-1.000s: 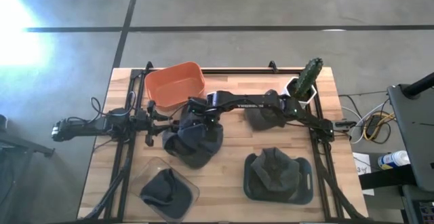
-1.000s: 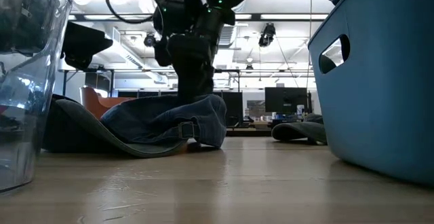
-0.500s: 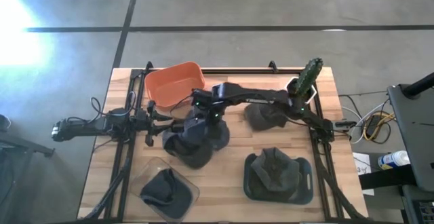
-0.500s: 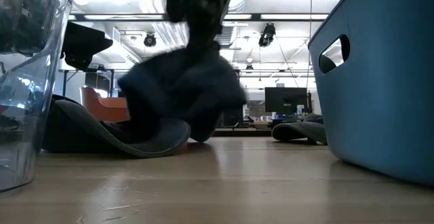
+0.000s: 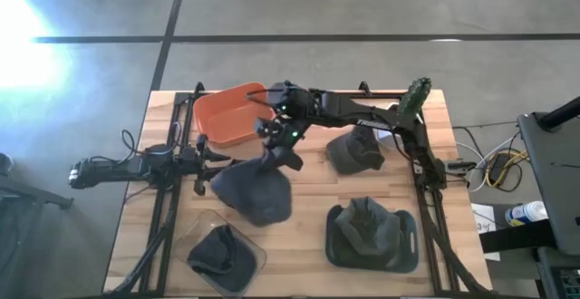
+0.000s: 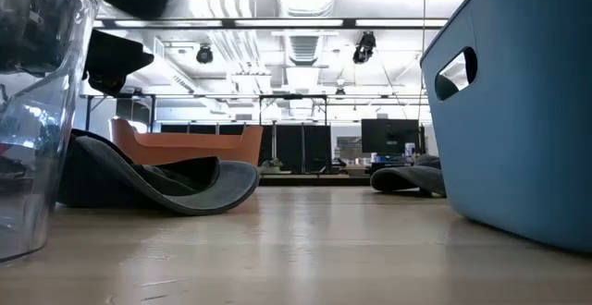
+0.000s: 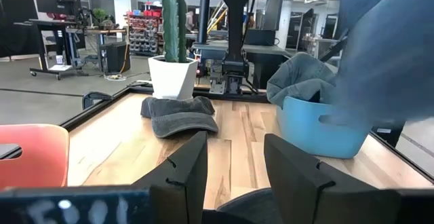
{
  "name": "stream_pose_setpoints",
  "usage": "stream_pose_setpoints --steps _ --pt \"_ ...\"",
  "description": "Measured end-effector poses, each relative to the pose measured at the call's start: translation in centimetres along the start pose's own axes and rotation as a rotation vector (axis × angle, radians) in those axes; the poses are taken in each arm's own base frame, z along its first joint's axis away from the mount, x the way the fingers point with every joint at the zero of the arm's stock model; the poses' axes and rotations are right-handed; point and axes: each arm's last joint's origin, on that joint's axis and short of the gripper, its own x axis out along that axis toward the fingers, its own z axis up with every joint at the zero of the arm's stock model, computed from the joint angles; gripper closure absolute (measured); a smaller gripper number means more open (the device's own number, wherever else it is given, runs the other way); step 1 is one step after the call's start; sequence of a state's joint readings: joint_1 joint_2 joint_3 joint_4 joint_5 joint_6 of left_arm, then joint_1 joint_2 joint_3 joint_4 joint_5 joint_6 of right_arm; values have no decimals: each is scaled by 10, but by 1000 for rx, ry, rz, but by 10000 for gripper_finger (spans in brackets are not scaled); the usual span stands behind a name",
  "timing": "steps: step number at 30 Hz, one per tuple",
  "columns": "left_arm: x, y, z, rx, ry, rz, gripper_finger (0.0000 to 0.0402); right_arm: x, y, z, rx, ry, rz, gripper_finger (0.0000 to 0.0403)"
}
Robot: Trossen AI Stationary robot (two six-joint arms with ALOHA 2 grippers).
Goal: Pick & Place hat
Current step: Put the blue cap into the transparent bin
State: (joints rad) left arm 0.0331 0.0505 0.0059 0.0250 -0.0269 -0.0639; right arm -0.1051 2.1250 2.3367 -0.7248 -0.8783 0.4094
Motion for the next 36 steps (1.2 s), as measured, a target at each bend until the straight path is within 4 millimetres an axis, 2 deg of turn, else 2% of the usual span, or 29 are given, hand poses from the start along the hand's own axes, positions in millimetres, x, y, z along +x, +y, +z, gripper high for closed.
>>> stream_pose_setpoints --steps 3,6,10,15,23,30,34,36 --pt "0 0 0 0 0 0 262 17 2 10 16 -41 155 377" --pt "0 0 0 0 0 0 262 43 3 11 64 -26 286 376" --pt "0 0 0 0 0 0 262 79 -3 4 156 37 393 376" --pt "0 0 0 0 0 0 262 115 -15 -9 244 89 457 375" --pt "0 0 0 0 0 0 262 152 -29 -26 305 52 422 375" --pt "0 0 0 0 0 0 262 190 -39 -51 327 29 362 374" --pt "0 0 0 0 0 0 262 201 -53 -58 380 -14 325 374" --pt "0 0 0 0 0 0 262 201 -53 -55 409 -52 345 374"
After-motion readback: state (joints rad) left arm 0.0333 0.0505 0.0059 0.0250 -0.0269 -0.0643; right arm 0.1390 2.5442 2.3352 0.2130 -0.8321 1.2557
